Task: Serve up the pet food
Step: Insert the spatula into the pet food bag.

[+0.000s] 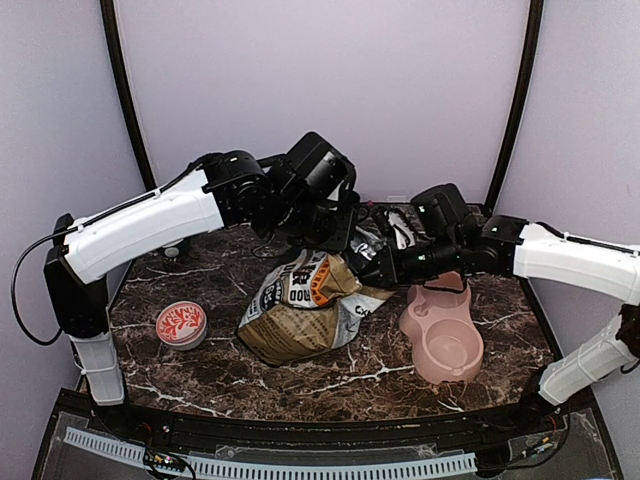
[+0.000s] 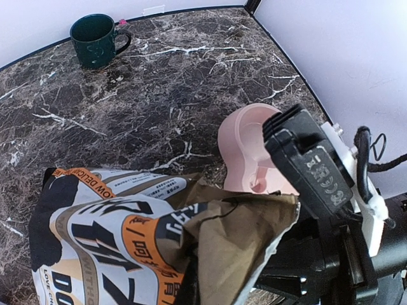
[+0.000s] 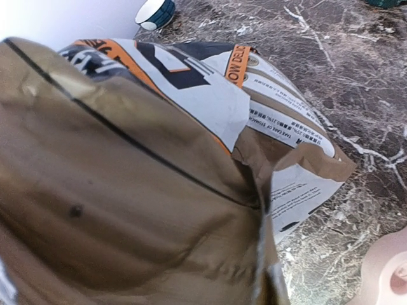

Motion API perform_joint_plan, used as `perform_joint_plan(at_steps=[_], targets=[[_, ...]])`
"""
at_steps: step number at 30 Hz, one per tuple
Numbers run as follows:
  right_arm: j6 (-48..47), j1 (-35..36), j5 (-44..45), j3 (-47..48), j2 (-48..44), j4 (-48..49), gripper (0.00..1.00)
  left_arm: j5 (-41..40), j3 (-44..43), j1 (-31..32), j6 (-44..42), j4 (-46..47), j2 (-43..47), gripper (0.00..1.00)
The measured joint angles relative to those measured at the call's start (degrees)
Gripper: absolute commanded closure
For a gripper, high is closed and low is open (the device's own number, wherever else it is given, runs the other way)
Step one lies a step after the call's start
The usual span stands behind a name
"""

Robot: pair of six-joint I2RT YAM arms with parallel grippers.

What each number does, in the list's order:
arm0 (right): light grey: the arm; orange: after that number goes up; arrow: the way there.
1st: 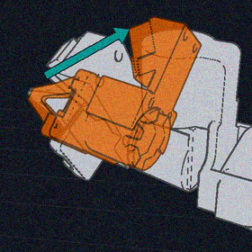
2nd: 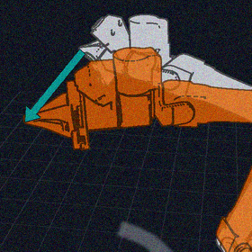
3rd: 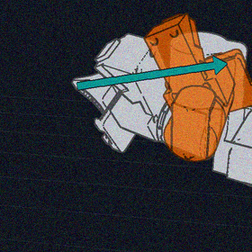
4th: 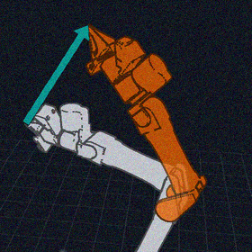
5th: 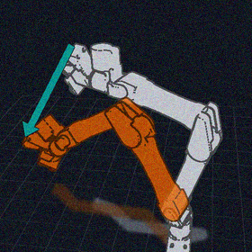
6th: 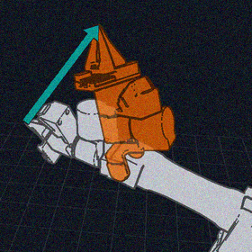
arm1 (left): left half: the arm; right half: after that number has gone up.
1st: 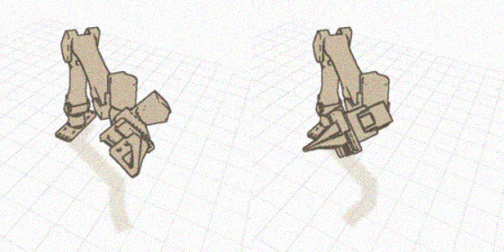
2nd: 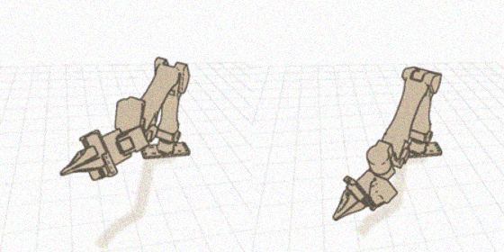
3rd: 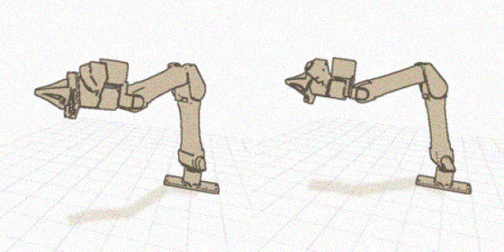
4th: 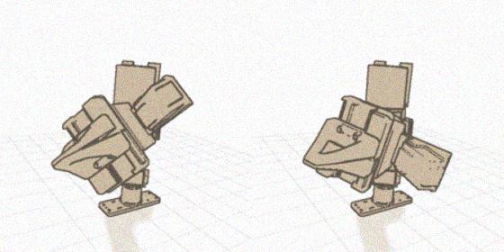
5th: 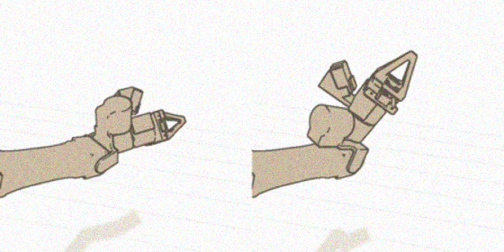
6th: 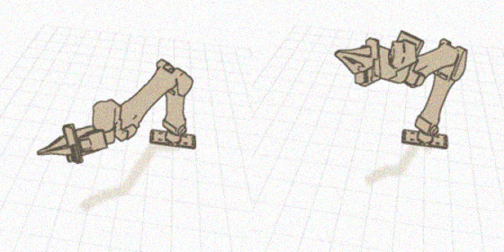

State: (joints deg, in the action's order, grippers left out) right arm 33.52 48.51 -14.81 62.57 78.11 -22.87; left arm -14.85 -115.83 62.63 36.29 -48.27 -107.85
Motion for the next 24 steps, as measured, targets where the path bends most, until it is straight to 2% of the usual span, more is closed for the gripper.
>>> perform_joint_plan(at_steps=[10,24], targets=[[2.40,-2.10,-6.47,-5.40,-0.44,8.31,1.00,-0.09,0.48,0.17,-0.02,0.11,0.00,1.00],[6.01,-4.39,-10.12,-8.04,-4.22,9.84,1.00,-2.32,1.16,0.28,-0.07,-0.31,1.11,1.00]])
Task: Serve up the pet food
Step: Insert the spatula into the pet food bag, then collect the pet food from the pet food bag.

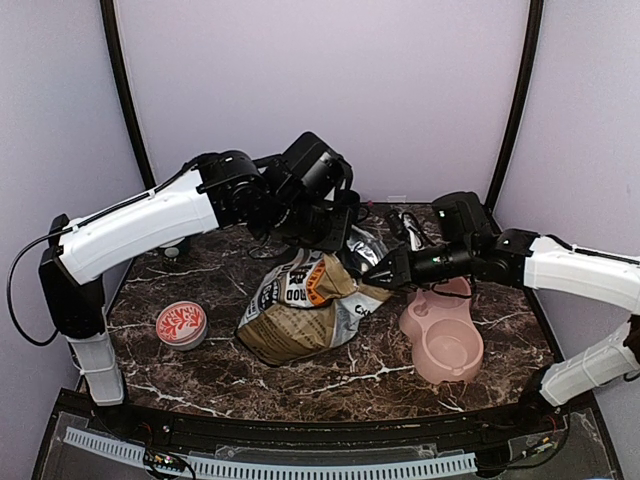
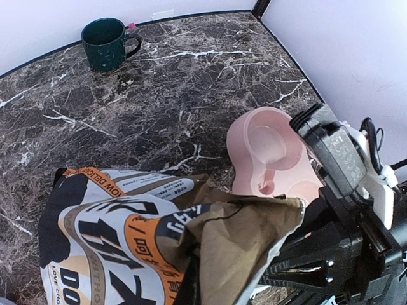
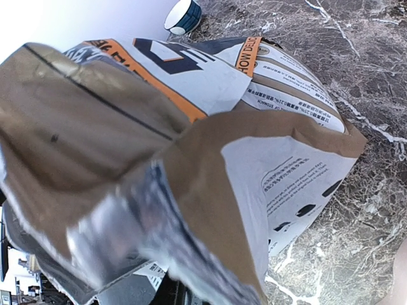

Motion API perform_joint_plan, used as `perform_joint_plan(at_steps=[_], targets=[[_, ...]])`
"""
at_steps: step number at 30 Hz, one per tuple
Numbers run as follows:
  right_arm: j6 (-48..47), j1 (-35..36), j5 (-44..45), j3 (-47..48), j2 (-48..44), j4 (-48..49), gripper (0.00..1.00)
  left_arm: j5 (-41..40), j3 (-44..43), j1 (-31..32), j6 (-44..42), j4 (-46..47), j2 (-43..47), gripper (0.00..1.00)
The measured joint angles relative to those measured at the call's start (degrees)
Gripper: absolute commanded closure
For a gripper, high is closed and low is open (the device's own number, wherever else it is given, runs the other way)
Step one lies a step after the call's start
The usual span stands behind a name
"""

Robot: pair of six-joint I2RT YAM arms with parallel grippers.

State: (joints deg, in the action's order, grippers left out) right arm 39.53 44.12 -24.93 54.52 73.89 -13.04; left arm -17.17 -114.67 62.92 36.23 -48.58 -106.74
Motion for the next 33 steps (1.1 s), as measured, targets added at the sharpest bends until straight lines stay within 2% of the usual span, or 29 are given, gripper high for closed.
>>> perform_joint_plan(at_steps=[33], targets=[[6.27,-3.52,-1.27,-4.70,-10.93,-0.17,1.00,-4.94,0.24,0.00,-2.71,-1.86,1.33,1.00]])
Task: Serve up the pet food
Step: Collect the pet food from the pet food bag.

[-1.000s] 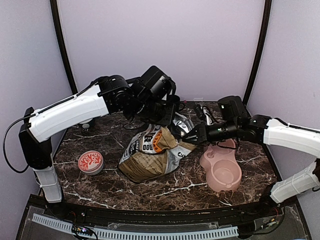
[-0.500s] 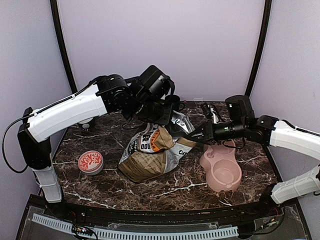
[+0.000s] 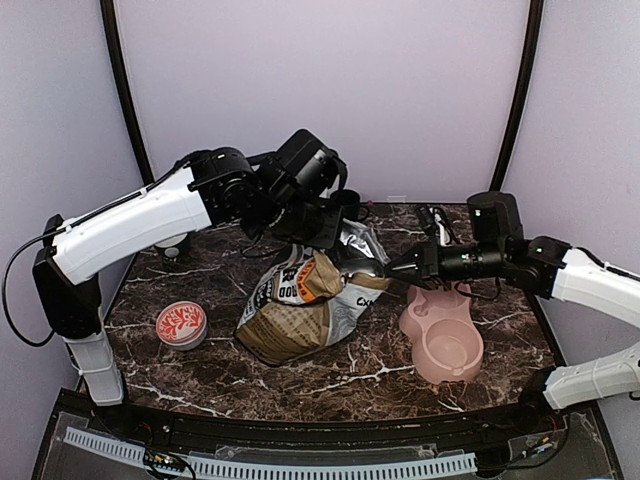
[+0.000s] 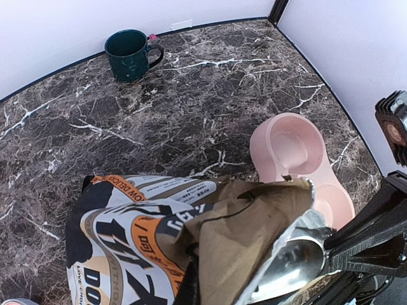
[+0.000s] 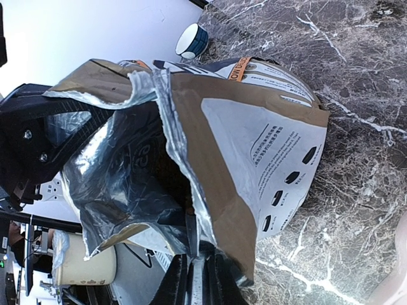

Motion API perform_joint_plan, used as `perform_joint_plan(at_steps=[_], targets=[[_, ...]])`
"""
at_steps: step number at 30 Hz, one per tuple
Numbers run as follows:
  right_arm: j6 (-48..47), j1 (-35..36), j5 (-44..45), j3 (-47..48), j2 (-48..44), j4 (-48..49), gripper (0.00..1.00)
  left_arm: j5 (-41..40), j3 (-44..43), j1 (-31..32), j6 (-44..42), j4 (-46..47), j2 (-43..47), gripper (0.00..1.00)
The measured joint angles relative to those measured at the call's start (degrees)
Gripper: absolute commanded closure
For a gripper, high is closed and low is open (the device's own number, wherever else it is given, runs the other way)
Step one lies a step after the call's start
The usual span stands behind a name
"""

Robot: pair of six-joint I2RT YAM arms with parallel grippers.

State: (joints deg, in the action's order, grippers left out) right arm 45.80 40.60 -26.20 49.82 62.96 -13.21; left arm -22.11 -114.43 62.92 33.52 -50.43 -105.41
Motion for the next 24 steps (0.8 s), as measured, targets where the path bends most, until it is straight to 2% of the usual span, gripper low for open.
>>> perform_joint_plan(at_steps=[24], targets=[[11.45,-2.32,-5.35,-7.67,-3.26,11.87,1.00,-1.09,0.02,0.00,-0.31,-0.74,0.44,1.00]])
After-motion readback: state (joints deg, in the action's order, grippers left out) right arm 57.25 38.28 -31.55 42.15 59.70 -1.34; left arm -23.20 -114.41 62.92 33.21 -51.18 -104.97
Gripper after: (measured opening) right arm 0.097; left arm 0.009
